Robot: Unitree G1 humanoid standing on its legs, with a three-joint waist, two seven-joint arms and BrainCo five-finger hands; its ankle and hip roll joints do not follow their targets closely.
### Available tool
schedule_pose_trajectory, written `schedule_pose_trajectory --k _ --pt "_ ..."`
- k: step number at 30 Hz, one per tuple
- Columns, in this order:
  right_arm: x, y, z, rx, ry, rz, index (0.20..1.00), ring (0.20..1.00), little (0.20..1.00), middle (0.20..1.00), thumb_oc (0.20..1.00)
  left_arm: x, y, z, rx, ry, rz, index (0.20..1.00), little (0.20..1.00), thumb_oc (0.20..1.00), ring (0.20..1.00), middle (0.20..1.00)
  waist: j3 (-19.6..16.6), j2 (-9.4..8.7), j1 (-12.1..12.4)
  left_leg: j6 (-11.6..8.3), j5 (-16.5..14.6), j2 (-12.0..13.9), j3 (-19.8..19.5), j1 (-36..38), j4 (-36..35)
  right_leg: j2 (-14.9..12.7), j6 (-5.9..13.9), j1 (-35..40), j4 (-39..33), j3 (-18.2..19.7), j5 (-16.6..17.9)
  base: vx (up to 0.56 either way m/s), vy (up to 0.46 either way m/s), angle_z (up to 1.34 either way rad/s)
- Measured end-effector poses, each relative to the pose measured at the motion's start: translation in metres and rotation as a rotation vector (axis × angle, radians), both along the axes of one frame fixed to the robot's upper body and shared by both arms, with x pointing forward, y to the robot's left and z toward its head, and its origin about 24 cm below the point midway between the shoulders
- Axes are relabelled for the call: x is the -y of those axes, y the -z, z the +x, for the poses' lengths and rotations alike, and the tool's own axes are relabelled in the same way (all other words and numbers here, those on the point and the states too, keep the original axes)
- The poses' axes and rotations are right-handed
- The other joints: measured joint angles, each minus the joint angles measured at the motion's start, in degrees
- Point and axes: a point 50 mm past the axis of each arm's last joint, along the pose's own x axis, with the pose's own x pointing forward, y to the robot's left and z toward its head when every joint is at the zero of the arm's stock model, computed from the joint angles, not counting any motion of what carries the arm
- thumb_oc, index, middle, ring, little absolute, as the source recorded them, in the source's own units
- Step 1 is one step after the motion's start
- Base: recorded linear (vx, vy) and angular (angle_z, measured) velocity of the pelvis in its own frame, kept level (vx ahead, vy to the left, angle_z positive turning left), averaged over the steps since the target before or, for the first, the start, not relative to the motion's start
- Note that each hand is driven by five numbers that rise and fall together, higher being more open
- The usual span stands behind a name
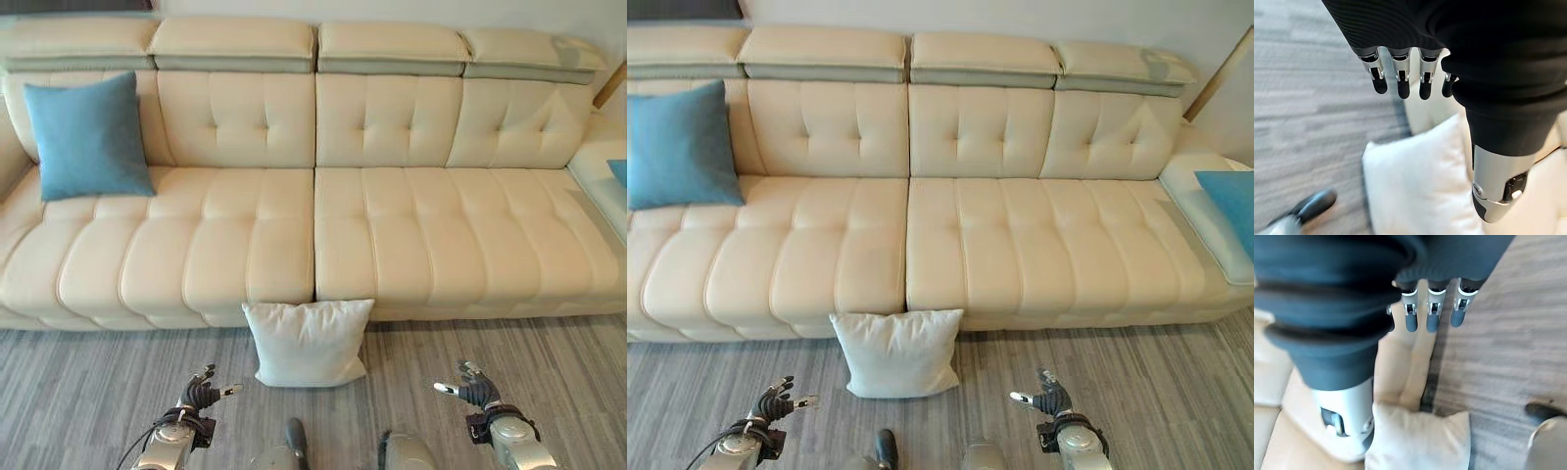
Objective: Pick up all the scattered cushions and arrange them neatly on the sofa.
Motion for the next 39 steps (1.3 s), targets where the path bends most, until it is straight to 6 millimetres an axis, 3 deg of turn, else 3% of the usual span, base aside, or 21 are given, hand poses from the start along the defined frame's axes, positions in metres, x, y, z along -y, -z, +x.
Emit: schedule_pose_trajectory --k 2,3,4,5,7,8,11,12,15,18,21,22,23,24,28,31,37,38,39 --pt "-0.001 -0.001 0.002 0.009 -0.006 0.002 1.000 1.000 1.000 1.000 1.000 0.002 0.001 -0.001 -0.004 -0.005 -0.006 1.000 1.000 1.000 1.000 1.000 0.6 0.97 -0.5 0.68 0.1 0.1 -0.6 0.9 -1.6 2.2 1.06 -0.8 -0.1 0.7 -2.2 0.16 0.055 -0.14" --pt "-0.001 -0.003 0.004 0.016 -0.009 0.000 1.000 1.000 1.000 1.000 1.000 0.005 0.005 -0.005 -0.021 -0.010 -0.016 1.000 1.000 1.000 1.000 1.000 1.0 1.39 -0.6 1.19 1.4 0.1 -0.9 1.8 -3.2 5.1 0.41 -3.3 -1.1 0.3 -3.6 0.20 0.012 0.04" --pt "-0.001 -0.002 0.002 0.013 -0.009 0.000 1.000 1.000 1.000 1.000 1.000 0.006 0.006 -0.006 -0.022 -0.011 -0.019 1.000 1.000 1.000 1.000 1.000 1.1 1.29 -0.8 1.20 1.4 -0.1 -0.8 1.8 -3.3 5.7 0.42 -4.4 -1.7 -0.1 -3.6 0.14 -0.005 0.16" --pt "0.000 -0.001 0.000 0.006 -0.008 -0.001 1.000 1.000 1.000 1.000 1.000 0.007 0.007 -0.007 -0.028 -0.014 -0.023 1.000 1.000 1.000 1.000 1.000 1.4 1.18 -1.4 0.99 1.6 -0.5 -1.2 2.2 -3.7 7.2 0.87 -5.4 -4.3 -0.4 -2.9 0.15 -0.077 0.38" --pt "0.001 0.001 -0.004 -0.010 -0.002 -0.003 1.000 1.000 1.000 1.000 1.000 0.007 0.009 -0.010 -0.042 -0.014 -0.023 1.000 1.000 1.000 1.000 1.000 1.8 -0.03 -2.0 0.31 1.7 -1.8 -2.1 3.1 -3.6 7.6 0.34 -5.2 -9.3 -1.1 0.5 0.14 -0.099 0.47" --pt "0.003 0.004 -0.010 -0.029 0.007 -0.007 1.000 1.000 1.000 1.000 1.000 0.009 0.010 -0.011 -0.045 -0.012 -0.027 1.000 1.000 1.000 1.000 1.000 1.7 -0.69 -2.1 -0.74 0.9 -2.4 -4.0 3.5 -3.5 7.7 -0.89 -3.9 -11.8 -1.3 3.5 0.08 -0.091 0.55" --pt "0.010 0.006 -0.017 -0.045 0.017 -0.021 1.000 1.000 1.000 1.000 1.000 0.018 0.011 -0.010 -0.026 0.002 -0.056 1.000 1.000 1.000 1.000 1.000 1.9 0.37 -2.2 -3.15 0.1 -0.6 -6.9 3.2 -1.4 9.8 -3.78 -0.3 -15.8 -2.4 6.2 0.13 -0.182 0.62" --pt "0.012 0.006 -0.018 -0.048 0.021 -0.026 1.000 1.000 1.000 1.000 1.000 0.018 0.008 -0.004 -0.011 0.006 -0.054 1.000 1.000 1.000 1.000 1.000 2.5 -0.21 -2.3 -5.05 -0.8 -0.2 -7.0 0.4 4.6 9.7 -4.84 1.8 -19.3 -3.7 7.3 0.06 -0.092 0.39" --pt "0.017 -0.002 -0.008 -0.016 0.015 -0.050 1.000 1.000 1.000 1.000 1.000 0.019 0.010 -0.007 -0.021 0.002 -0.059 1.000 1.000 1.000 1.000 1.000 3.0 -1.17 -0.9 -7.25 -1.6 0.8 -7.0 -4.8 15.5 9.7 -7.61 5.4 -23.7 -4.4 7.5 0.11 -0.057 0.20" --pt "0.023 -0.011 0.005 0.017 0.002 -0.082 1.000 1.000 1.000 1.000 1.000 0.019 0.010 -0.006 -0.021 -0.001 -0.058 1.000 1.000 1.000 1.000 1.000 3.5 -1.47 -0.2 -7.31 -1.4 1.1 -9.5 -6.9 10.8 10.0 -8.20 6.7 -26.1 -4.3 7.6 0.10 0.029 -0.01" --pt "0.026 -0.014 0.009 0.030 0.005 -0.097 1.000 1.000 1.000 1.000 1.000 0.018 0.010 -0.006 -0.022 -0.004 -0.056 1.000 1.000 1.000 1.000 1.000 3.3 0.27 0.0 -7.63 0.4 2.2 -11.6 -6.1 4.0 12.0 -8.03 6.8 -26.4 -4.0 7.7 -0.04 0.058 -0.21" --pt "0.029 -0.017 0.011 0.034 -0.002 -0.117 1.000 1.000 1.000 1.000 1.000 0.019 0.009 -0.004 -0.014 -0.004 -0.054 1.000 1.000 1.000 1.000 1.000 3.8 1.97 0.1 -7.67 2.5 3.1 -11.5 -6.1 3.3 13.6 -7.01 6.4 -26.1 -4.1 8.8 -0.15 0.096 -0.28" --pt "0.030 -0.019 0.015 0.041 -0.008 -0.127 1.000 1.000 1.000 1.000 1.000 0.017 0.008 -0.002 -0.009 -0.003 -0.047 1.000 1.000 1.000 1.000 1.000 3.9 2.83 0.2 -6.19 3.6 3.4 -11.6 -6.9 3.3 14.2 -7.20 4.5 -24.8 -3.9 8.4 -0.37 0.194 -0.41" --pt "0.026 -0.024 0.027 0.064 -0.035 -0.142 1.000 1.000 1.000 1.000 1.000 0.010 0.001 0.007 0.023 -0.006 -0.022 1.000 1.000 1.000 1.000 1.000 4.7 2.27 0.4 -5.85 4.9 2.8 -11.3 -9.7 3.8 13.5 -6.56 0.0 -20.9 -3.0 7.8 -0.31 0.163 -0.33" --pt "0.024 -0.052 0.073 0.181 -0.025 -0.180 1.000 1.000 1.000 1.000 1.000 -0.009 -0.040 0.065 0.206 -0.050 0.038 1.000 1.000 1.000 1.000 1.000 10.7 1.87 0.2 -4.42 5.0 0.7 -9.4 -20.0 6.5 10.2 -5.76 -15.3 -8.4 -0.3 5.3 -0.21 0.128 -0.12" --pt "0.020 -0.074 0.098 0.270 -0.016 -0.188 1.000 1.000 1.000 1.000 1.000 -0.021 -0.062 0.085 0.295 -0.067 0.076 1.000 1.000 1.000 1.000 1.000 14.1 1.85 0.3 -3.90 4.4 -0.1 -8.6 -22.9 8.9 8.8 -4.96 -18.7 -5.2 0.4 3.9 -0.09 0.059 -0.04" --pt "0.019 -0.126 0.150 0.437 0.113 -0.131 1.000 1.000 1.000 1.000 1.000 -0.039 -0.121 0.134 0.516 -0.180 0.070 1.000 1.000 1.000 1.000 1.000 18.7 1.21 0.3 -3.33 1.5 0.4 -8.4 -38.1 20.3 8.0 -5.23 -33.2 4.8 1.5 2.1 -0.13 0.018 0.03" --pt "0.022 -0.134 0.158 0.442 0.131 -0.138 1.000 1.000 1.000 1.000 1.000 -0.041 -0.134 0.144 0.550 -0.186 0.071 1.000 1.000 1.000 1.000 1.000 18.8 1.09 0.3 -3.03 0.2 0.6 -8.4 -42.8 24.3 7.8 -6.52 -37.6 8.1 1.5 0.3 -0.09 0.028 0.05" --pt "0.022 -0.145 0.165 0.472 0.141 -0.134 1.000 1.000 1.000 1.000 1.000 -0.041 -0.143 0.151 0.580 -0.188 0.070 1.000 1.000 1.000 1.000 1.000 18.9 1.09 0.3 -2.88 -0.3 0.7 -8.4 -45.2 25.7 7.6 -6.50 -40.0 9.5 1.5 -0.1 -0.11 0.035 0.07"
